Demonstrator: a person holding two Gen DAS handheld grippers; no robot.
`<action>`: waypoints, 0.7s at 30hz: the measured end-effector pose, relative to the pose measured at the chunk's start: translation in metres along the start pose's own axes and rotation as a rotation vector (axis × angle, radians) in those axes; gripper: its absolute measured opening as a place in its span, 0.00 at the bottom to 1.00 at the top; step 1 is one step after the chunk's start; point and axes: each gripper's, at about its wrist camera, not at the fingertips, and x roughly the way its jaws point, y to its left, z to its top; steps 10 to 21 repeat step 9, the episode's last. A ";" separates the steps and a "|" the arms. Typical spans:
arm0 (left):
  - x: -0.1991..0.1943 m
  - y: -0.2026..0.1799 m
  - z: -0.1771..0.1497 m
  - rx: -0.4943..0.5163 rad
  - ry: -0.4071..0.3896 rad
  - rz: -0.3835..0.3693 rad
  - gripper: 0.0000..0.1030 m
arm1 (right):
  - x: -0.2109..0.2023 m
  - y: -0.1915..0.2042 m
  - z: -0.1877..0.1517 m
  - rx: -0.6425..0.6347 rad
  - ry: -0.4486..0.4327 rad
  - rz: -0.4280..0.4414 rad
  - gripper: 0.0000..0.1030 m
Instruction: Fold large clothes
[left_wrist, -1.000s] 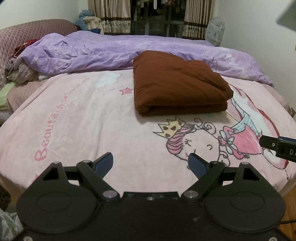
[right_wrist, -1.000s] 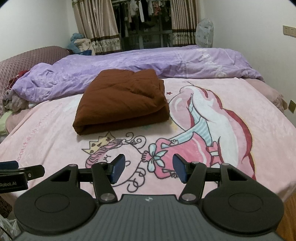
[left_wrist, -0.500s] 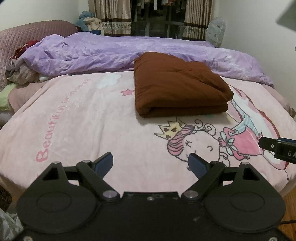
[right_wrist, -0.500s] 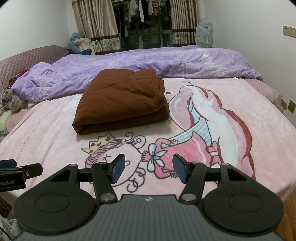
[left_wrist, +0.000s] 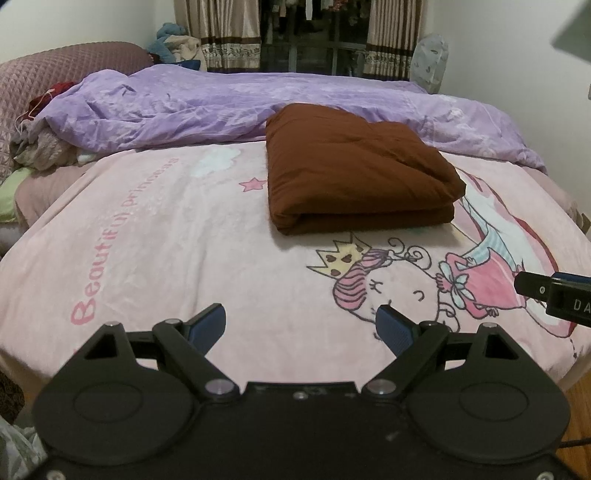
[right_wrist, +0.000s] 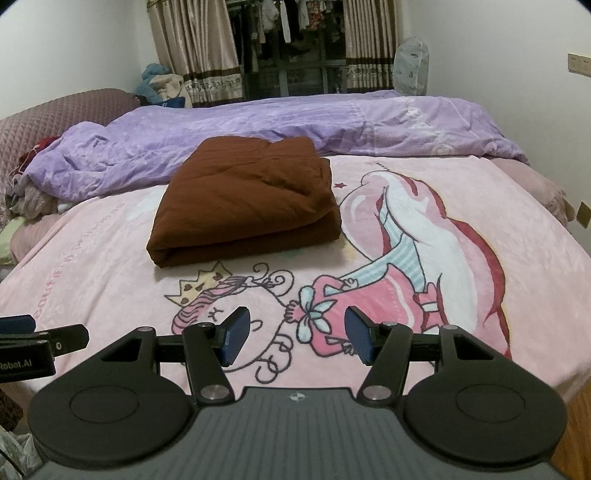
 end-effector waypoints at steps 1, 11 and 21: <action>0.000 0.000 0.000 -0.001 0.000 0.000 0.88 | 0.000 0.000 0.000 0.000 0.000 0.001 0.67; 0.000 -0.001 0.001 -0.001 0.000 -0.001 0.88 | 0.000 0.001 0.000 0.000 0.001 -0.001 0.67; 0.000 -0.001 0.001 -0.001 0.000 -0.001 0.88 | 0.000 0.001 0.000 0.000 0.001 -0.001 0.67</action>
